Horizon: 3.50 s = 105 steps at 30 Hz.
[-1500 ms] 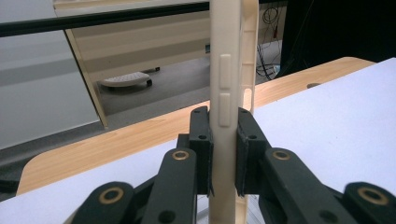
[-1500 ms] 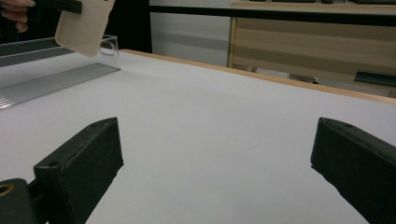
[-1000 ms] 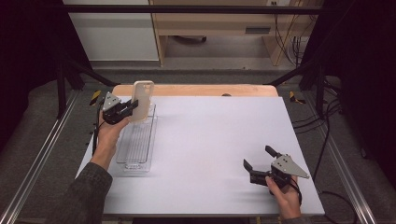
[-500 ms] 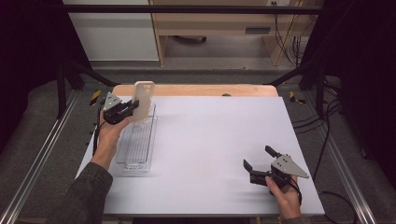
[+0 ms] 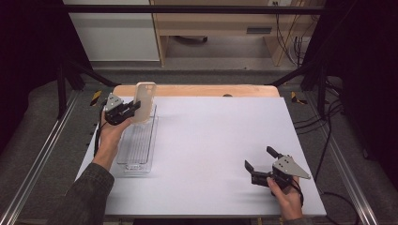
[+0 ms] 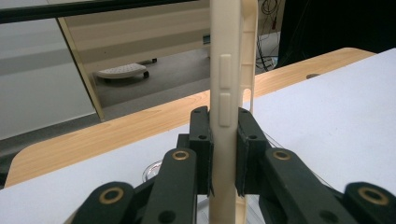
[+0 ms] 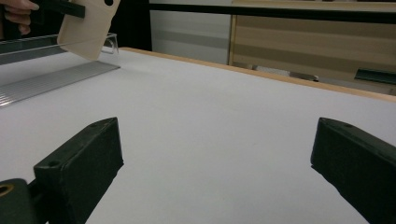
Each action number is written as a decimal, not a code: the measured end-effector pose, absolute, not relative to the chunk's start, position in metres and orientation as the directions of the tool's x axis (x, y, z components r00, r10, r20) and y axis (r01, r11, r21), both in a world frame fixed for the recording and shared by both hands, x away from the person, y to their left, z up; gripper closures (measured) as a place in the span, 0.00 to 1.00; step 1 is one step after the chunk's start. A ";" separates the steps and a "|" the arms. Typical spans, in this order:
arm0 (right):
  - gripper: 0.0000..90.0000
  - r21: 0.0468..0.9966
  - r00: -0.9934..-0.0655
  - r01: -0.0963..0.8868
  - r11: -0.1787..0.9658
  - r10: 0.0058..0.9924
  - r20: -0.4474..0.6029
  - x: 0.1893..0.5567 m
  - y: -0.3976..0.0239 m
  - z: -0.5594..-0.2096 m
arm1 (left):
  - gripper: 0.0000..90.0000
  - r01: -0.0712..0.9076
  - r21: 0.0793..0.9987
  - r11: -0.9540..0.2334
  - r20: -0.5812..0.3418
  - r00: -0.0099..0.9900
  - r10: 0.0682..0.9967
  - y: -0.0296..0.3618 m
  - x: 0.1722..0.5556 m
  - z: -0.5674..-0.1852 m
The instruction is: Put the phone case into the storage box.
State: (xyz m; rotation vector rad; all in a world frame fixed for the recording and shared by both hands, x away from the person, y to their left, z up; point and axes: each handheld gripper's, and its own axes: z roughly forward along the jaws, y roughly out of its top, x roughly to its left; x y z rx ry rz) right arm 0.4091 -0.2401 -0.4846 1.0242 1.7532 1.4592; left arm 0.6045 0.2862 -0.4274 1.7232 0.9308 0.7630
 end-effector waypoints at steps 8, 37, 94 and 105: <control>0.03 0.982 -0.498 0.166 0.086 0.867 0.009 0.409 -0.241 -0.485 | 0.88 0.238 0.948 -0.213 0.066 0.508 0.859 0.286 0.605 -0.428; 0.03 0.981 -0.498 0.171 0.090 0.867 0.007 0.409 -0.241 -0.485 | 0.88 0.256 0.944 -0.208 0.051 0.509 0.859 0.283 0.607 -0.434; 0.03 0.980 -0.501 0.175 0.094 0.865 0.007 0.410 -0.240 -0.486 | 0.88 0.297 0.936 -0.191 0.030 0.472 0.881 0.286 0.607 -0.439; 0.03 0.980 -0.501 0.177 0.094 0.865 0.008 0.410 -0.240 -0.486 | 0.88 0.298 0.935 -0.190 0.030 0.469 0.883 0.286 0.606 -0.439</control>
